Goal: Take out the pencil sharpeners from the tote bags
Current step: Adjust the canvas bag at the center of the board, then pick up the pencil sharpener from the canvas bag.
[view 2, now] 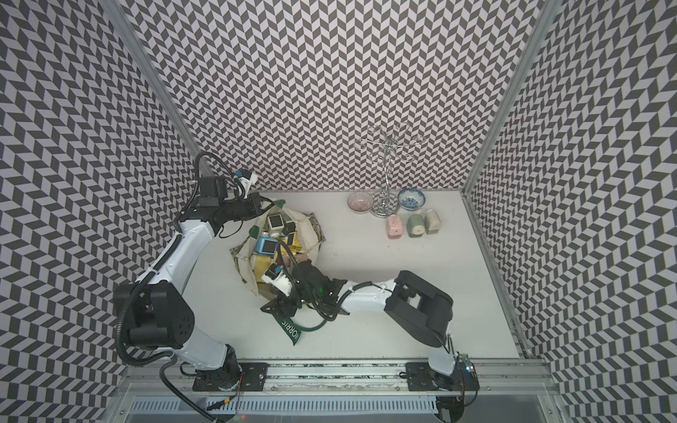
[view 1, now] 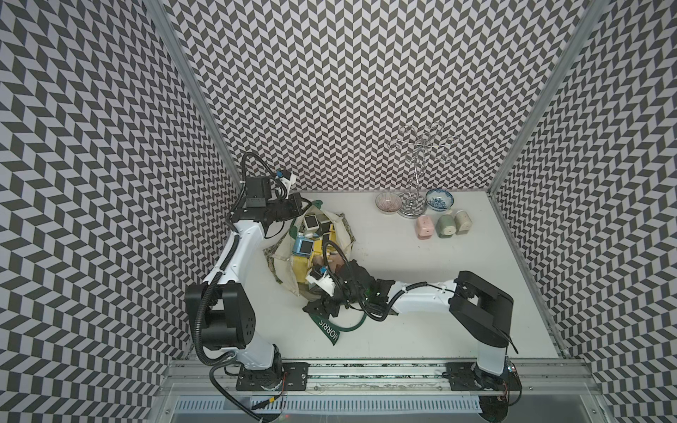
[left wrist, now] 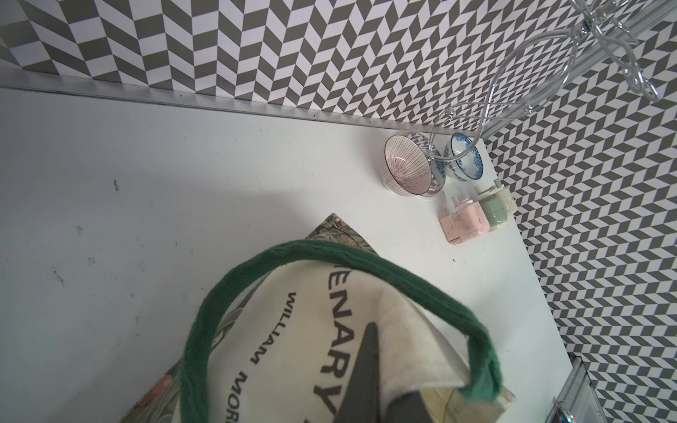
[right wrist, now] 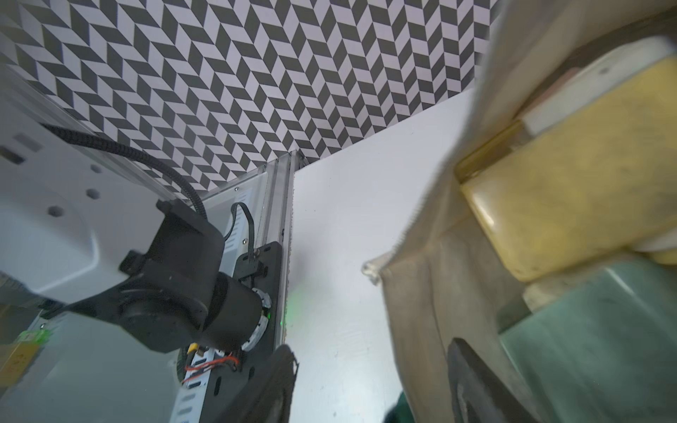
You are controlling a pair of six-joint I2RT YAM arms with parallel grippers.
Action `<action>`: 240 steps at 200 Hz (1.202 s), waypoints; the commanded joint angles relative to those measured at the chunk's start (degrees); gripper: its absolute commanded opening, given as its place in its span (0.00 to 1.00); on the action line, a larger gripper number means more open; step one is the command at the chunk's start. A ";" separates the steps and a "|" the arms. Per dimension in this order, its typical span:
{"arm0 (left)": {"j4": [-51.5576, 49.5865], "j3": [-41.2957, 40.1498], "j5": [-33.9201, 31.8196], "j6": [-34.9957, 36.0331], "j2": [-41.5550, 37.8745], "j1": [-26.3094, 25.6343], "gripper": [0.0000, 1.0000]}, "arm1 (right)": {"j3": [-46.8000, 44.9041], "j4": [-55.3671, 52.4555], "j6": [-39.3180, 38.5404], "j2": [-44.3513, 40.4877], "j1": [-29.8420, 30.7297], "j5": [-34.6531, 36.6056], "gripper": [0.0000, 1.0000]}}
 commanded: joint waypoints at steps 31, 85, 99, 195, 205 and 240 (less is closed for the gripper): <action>8.24 -2.83 1.72 -0.70 -7.16 0.91 0.00 | 0.53 -0.52 1.05 -4.73 -5.54 2.18 0.63; 10.63 -7.24 -0.21 -1.30 -8.47 0.68 0.00 | 6.35 -4.65 4.47 -0.46 -5.45 2.24 0.58; 10.49 -7.38 -0.32 -1.28 -8.28 0.57 0.00 | 8.06 -7.40 4.43 0.80 -5.45 5.63 0.58; 10.54 -7.77 -1.36 -1.23 -8.89 0.33 0.00 | 17.98 -20.36 -12.57 9.11 -5.62 4.14 0.76; 10.48 -7.74 -1.46 -1.12 -8.92 0.31 0.00 | 19.01 -21.11 -13.91 9.92 -5.53 5.15 0.78; 10.39 -7.74 -1.54 -1.00 -8.91 0.33 0.00 | 22.76 -23.19 -17.80 12.82 -5.62 7.90 0.81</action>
